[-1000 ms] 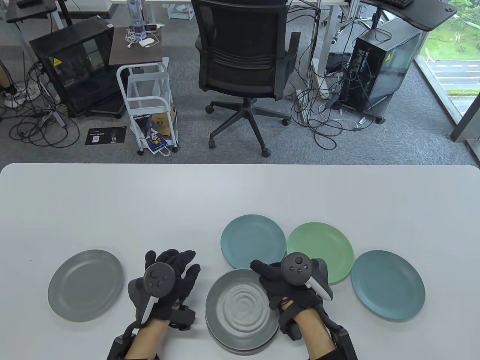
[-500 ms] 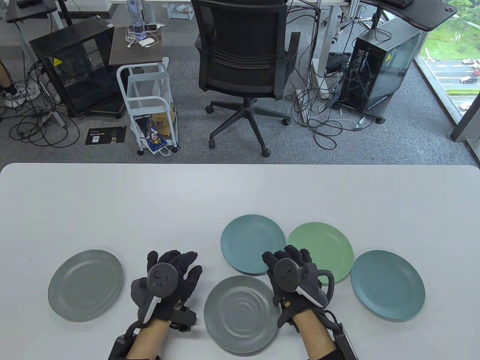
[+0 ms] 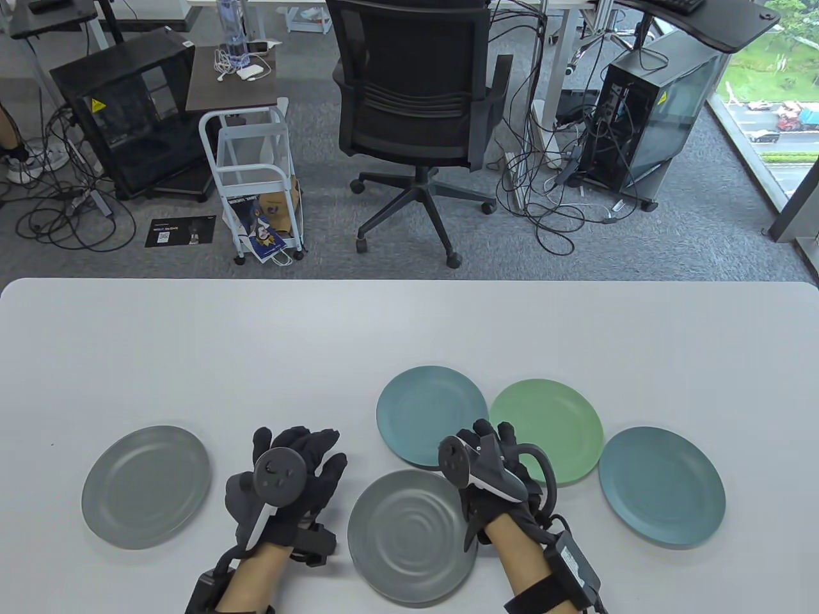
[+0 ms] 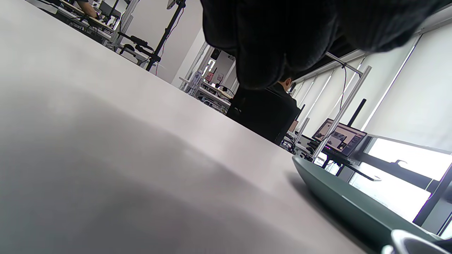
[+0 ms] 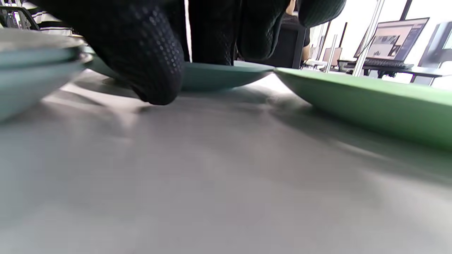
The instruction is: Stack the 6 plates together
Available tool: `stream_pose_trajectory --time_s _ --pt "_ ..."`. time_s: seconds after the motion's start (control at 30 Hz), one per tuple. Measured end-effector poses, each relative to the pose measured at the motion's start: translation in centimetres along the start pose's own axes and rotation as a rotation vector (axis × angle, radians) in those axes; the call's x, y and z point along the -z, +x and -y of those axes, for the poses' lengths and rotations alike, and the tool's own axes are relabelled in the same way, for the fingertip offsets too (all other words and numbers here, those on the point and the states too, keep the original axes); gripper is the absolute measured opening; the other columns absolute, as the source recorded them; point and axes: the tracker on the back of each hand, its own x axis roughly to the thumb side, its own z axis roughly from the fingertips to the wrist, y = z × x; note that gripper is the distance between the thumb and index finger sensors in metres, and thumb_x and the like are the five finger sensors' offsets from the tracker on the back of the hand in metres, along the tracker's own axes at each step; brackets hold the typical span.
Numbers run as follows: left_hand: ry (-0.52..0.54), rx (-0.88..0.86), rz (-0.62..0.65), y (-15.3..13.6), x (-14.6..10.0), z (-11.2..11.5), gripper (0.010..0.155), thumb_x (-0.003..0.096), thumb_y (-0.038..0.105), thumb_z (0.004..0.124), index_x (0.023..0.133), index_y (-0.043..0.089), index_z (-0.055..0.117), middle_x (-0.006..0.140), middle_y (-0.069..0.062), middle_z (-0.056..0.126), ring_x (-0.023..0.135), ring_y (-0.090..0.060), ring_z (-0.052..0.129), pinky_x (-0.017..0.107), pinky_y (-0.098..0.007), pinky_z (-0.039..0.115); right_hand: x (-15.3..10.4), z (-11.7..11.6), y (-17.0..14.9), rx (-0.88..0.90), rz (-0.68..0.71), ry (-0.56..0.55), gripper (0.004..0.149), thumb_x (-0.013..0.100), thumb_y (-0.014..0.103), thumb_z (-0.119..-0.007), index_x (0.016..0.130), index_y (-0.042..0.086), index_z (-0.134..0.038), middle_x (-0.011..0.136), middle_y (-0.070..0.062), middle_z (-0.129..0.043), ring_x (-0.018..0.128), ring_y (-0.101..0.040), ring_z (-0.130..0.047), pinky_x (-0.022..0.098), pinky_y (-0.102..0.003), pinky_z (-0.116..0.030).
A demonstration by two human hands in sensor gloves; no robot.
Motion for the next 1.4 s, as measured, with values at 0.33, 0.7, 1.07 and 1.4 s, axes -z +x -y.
stream_pose_trajectory --time_s 0.33,0.7,1.07,1.4 --pt "0.004 -0.01 0.009 0.0 -0.1 -0.1 0.056 0.0331 0.062 0.075 0.086 0.044 0.077 0.092 0.018 0.09 0.104 -0.006 0.069 0.09 -0.046 0.024 0.2 0.0 0.1 -0.031 0.032 -0.104 0.04 0.047 0.039 -0.088 0.086 0.039 -0.081 0.096 0.012 -0.084 0.096 -0.019 -0.075 0.078 -0.056 -0.046" --pt "0.0 0.006 0.017 0.1 -0.1 -0.1 0.054 0.0339 0.061 0.075 0.085 0.044 0.078 0.09 0.018 0.091 0.104 -0.006 0.07 0.09 -0.046 0.024 -1.2 0.9 -0.4 -0.001 0.035 -0.281 0.038 0.046 0.039 -0.087 0.084 0.037 -0.083 0.089 0.012 -0.09 0.089 -0.018 -0.082 0.078 -0.054 -0.051" --pt "0.004 0.009 0.017 0.1 -0.2 -0.1 0.056 0.0334 0.061 0.075 0.086 0.044 0.078 0.091 0.018 0.091 0.103 -0.007 0.07 0.09 -0.047 0.024 -2.2 1.4 -0.2 -0.052 -0.004 -0.504 0.037 0.038 0.041 -0.095 0.074 0.036 -0.087 0.075 0.015 -0.096 0.075 -0.014 -0.09 0.075 -0.05 -0.059" --pt "0.035 -0.059 -0.029 -0.4 -0.1 -0.8 0.057 0.0335 0.062 0.075 0.088 0.044 0.075 0.082 0.017 0.096 0.095 -0.007 0.078 0.089 -0.047 0.03 -3.8 2.4 -0.4 0.0 0.032 -0.649 0.037 0.034 0.042 -0.099 0.069 0.037 -0.089 0.07 0.015 -0.098 0.071 -0.013 -0.092 0.075 -0.049 -0.06"
